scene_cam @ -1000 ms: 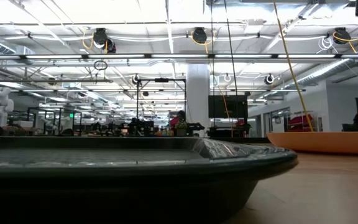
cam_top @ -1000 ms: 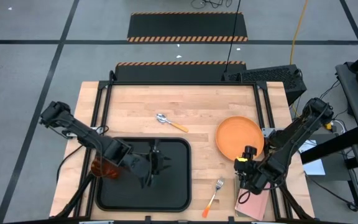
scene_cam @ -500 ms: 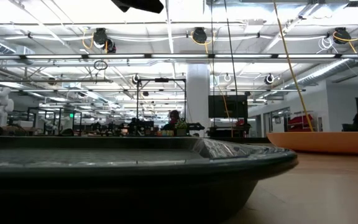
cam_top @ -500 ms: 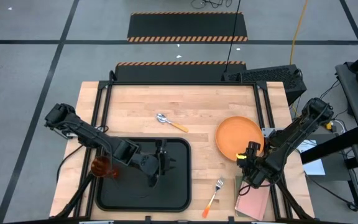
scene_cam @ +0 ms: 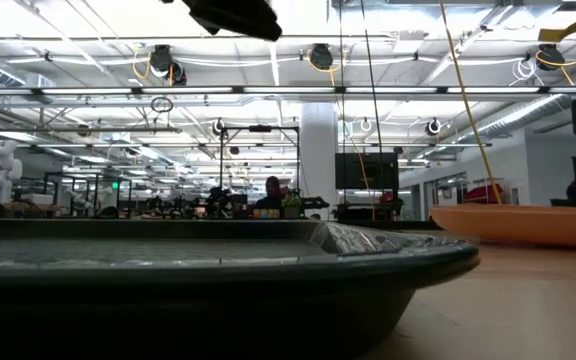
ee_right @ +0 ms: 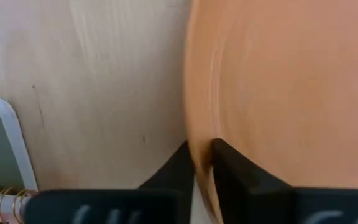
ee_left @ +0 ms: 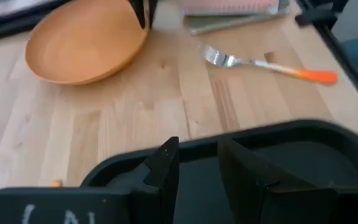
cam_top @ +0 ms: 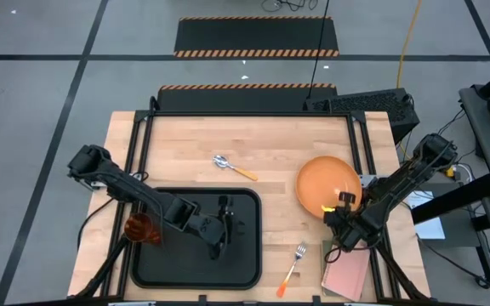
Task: Pick and place plate/cup/fork/spoon on tray
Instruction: Put the orange plate on the black tray
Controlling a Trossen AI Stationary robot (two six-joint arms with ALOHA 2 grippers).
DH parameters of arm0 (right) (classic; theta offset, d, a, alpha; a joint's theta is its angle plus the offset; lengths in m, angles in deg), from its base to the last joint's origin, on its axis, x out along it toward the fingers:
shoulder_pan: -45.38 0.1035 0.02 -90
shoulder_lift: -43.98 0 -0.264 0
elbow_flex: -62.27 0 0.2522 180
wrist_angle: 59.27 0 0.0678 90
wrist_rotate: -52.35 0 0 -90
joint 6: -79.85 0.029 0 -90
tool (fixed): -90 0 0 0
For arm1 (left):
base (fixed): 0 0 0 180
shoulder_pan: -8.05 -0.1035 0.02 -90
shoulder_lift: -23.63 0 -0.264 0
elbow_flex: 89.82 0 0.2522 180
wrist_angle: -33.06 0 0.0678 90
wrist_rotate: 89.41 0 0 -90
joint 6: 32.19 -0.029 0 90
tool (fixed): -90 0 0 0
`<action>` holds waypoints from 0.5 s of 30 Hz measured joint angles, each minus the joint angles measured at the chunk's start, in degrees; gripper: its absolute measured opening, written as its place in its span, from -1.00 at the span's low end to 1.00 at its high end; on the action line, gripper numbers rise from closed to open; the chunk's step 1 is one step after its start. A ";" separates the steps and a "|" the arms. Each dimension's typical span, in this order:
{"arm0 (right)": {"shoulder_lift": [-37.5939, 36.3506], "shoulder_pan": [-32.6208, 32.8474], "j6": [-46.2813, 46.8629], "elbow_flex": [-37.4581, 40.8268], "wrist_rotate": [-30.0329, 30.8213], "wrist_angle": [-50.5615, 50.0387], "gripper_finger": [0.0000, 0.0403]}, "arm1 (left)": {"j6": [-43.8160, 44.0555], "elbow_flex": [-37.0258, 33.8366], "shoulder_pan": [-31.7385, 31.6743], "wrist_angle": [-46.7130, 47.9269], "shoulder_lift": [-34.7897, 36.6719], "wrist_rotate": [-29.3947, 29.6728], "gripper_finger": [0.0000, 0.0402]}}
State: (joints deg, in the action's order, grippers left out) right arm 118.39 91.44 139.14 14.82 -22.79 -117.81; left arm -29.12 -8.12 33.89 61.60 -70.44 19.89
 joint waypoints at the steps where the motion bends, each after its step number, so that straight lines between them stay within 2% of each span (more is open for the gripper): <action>1: -0.06 -0.13 -0.41 -0.16 0.16 -0.20 -0.92 | 0.01 -0.03 0.00 -0.15 -0.03 -0.01 -0.43; 15: 0.09 -4.42 -12.25 -11.82 0.98 -4.15 -0.99 | -0.51 0.00 -0.87 -1.52 -0.16 -0.70 -0.42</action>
State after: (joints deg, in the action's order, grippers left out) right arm 118.47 87.02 126.90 3.00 -21.81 -121.96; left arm -29.63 -8.12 33.02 60.08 -70.60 19.19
